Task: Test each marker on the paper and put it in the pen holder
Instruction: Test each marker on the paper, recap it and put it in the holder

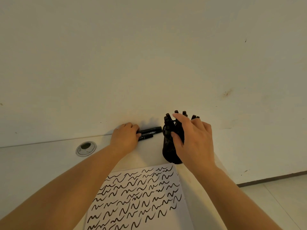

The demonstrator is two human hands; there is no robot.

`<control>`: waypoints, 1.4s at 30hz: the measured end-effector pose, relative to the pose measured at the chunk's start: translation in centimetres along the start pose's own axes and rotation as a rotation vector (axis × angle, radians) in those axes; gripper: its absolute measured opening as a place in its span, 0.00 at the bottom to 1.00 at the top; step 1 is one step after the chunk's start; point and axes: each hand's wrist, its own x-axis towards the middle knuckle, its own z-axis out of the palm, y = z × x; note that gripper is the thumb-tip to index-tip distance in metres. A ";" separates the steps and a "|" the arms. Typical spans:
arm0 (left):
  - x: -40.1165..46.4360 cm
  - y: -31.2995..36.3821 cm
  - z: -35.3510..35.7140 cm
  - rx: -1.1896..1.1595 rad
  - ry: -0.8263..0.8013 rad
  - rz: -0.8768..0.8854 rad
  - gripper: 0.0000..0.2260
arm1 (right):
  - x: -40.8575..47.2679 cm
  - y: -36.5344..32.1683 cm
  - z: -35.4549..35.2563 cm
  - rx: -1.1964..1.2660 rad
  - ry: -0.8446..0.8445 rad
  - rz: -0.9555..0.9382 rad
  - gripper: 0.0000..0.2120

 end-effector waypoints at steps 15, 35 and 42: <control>-0.4 -0.3 -1.0 -0.190 0.045 -0.064 0.11 | -0.7 0.2 0.7 -0.055 0.010 -0.008 0.19; -18.4 2.1 -10.2 -0.861 0.078 0.082 0.09 | -5.7 -8.1 -5.9 0.711 -0.371 0.439 0.05; -24.9 2.4 -9.2 -0.686 0.073 0.133 0.06 | -11.1 -11.9 -5.5 0.967 -0.325 0.694 0.12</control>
